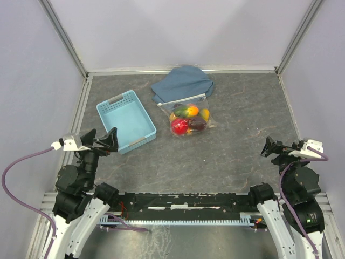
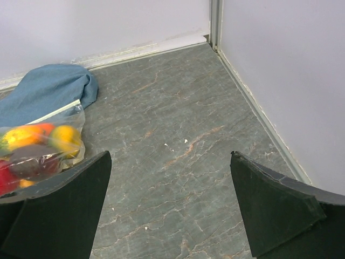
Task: Place the food in the zip-top bag and seal the zipper
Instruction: Reset both arms
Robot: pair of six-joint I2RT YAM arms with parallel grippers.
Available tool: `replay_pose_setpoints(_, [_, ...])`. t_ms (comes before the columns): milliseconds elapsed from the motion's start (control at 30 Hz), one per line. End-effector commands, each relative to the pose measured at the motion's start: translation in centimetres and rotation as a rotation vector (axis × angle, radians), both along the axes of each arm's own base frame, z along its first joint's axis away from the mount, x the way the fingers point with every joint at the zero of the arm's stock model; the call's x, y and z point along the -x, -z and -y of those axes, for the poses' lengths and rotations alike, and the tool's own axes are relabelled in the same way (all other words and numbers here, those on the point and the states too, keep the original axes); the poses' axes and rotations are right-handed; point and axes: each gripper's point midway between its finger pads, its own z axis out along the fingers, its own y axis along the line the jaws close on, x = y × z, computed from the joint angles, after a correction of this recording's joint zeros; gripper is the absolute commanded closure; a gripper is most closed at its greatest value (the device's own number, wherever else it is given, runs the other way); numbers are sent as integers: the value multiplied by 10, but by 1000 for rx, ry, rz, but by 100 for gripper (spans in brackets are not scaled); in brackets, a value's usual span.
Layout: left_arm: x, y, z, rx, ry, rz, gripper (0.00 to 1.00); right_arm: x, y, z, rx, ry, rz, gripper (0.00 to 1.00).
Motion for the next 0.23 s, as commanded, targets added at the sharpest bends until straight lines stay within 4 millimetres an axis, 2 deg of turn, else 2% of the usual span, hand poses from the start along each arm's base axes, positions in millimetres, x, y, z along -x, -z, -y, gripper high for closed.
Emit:
replay_pose_setpoints(0, [-2,-7,-3,-8,-20,25,0,-1,-14,-2,3,-14,42,1])
replay_pose_setpoints(200, [-2,-7,-3,-8,-20,25,0,-3,-15,-8,11,-47,36,1])
